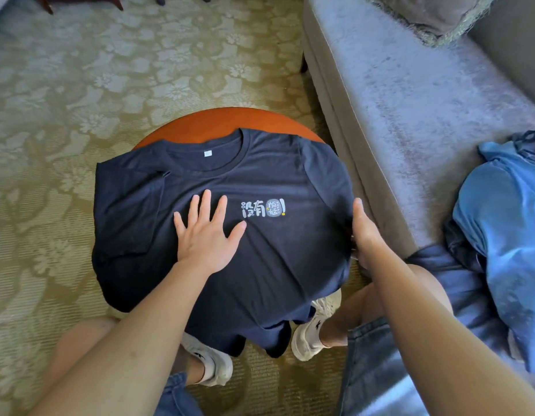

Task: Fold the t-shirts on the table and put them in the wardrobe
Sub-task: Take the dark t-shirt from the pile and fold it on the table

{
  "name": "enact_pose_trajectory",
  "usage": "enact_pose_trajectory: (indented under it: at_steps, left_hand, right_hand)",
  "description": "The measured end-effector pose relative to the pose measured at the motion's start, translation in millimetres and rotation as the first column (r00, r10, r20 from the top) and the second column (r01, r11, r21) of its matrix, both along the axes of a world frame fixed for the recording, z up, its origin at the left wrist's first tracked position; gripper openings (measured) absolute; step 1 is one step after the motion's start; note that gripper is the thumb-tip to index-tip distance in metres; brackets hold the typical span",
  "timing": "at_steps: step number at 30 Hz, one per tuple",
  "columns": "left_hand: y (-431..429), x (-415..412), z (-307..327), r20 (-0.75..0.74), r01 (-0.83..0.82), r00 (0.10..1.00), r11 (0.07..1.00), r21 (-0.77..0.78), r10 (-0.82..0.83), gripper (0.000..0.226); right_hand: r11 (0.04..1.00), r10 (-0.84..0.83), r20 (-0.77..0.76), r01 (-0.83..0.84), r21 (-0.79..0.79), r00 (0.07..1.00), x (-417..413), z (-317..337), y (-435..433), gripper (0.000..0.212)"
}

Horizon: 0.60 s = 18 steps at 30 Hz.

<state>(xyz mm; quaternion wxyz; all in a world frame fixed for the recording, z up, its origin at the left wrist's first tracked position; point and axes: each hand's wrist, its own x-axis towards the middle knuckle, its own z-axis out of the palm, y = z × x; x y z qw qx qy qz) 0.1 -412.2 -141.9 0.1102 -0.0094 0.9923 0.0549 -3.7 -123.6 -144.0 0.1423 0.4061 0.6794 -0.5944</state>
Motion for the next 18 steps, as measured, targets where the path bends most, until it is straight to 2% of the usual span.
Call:
enact_pose_trajectory:
  at_steps: [3, 6, 10, 12, 14, 16, 18]
  left_hand:
    - [-2.2, 3.4, 0.2, 0.007, -0.010, 1.000, 1.000, -0.001, 0.010, 0.073]
    - [-1.2, 5.5, 0.3, 0.002, -0.013, 1.000, 1.000, -0.005, 0.014, 0.073]
    - [-0.8, 5.0, 0.3, -0.012, -0.013, 1.000, 1.000, -0.012, 0.013, 0.073]
    - [-0.5, 4.9, -0.4, -0.018, -0.014, 1.000, 1.000, -0.004, 0.013, 0.073]
    - [-0.4, 5.6, -0.8, -0.024, -0.016, 1.000, 1.000, 0.007, 0.016, 0.072]
    - [-0.1, 5.5, -0.5, -0.025, -0.014, 1.000, 1.000, 0.006, 0.014, 0.072]
    - [-0.2, 4.7, 2.1, -0.010, -0.007, 1.000, 1.000, 0.015, 0.007, 0.072]
  right_hand:
    - [0.992, -0.122, -0.162, 0.114, -0.057, 0.979, 1.9, 3.7, 3.1, 0.039]
    - [0.994, -0.101, -0.289, 0.106, 0.004, 0.952, 3.1, 8.6, -0.5, 0.043]
    - [0.973, 0.031, -0.331, 0.047, 0.226, 0.943, 8.4, 17.5, -12.4, 0.046]
    - [0.912, 0.152, -0.359, 0.009, 0.409, 0.921, 6.6, 23.4, -17.3, 0.046]
    - [0.763, 0.335, -0.375, -0.015, 0.647, 0.864, 3.9, 31.4, -27.8, 0.050]
    - [0.568, 0.568, -0.331, -0.069, 0.820, 0.754, 0.1, 41.2, -46.1, 0.054]
    - [0.287, 0.818, -0.068, -0.303, 0.909, 0.571, -0.2, 44.8, -72.8, 0.051]
